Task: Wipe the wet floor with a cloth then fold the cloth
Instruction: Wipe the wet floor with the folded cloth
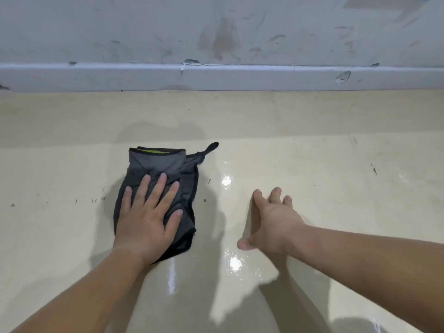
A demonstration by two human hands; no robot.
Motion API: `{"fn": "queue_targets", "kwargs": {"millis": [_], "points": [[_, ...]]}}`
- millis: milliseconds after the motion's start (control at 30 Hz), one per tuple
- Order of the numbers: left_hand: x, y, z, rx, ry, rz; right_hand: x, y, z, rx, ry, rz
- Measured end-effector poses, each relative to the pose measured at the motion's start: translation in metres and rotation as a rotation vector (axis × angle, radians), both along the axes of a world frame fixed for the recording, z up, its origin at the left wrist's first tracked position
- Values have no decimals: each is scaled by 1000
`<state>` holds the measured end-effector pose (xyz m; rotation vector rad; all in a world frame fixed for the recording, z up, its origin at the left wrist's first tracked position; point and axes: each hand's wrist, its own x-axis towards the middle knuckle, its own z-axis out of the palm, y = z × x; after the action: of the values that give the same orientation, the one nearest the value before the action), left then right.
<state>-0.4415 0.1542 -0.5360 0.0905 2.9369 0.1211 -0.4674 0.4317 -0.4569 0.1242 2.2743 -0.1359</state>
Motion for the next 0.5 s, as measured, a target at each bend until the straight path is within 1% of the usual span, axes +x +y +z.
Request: {"fn": "queue_targets", "kwargs": {"millis": [67, 133, 200, 267, 333, 433, 500], "points": [[13, 23, 4, -5, -47, 122, 2, 18, 6, -126, 44, -46], [38, 65, 9, 8, -82, 241, 6, 43, 21, -285, 116, -38], [58, 109, 15, 28, -142, 271, 12, 67, 38, -355, 96, 17], [65, 154, 21, 55, -188, 233, 25, 98, 51, -374, 26, 78], [59, 197, 26, 76, -225, 167, 36, 135, 50, -394, 28, 140], [34, 263, 33, 117, -310, 28, 46, 184, 40, -390, 179, 179], [20, 304, 40, 167, -382, -74, 50, 208, 31, -424, 338, 111]]}}
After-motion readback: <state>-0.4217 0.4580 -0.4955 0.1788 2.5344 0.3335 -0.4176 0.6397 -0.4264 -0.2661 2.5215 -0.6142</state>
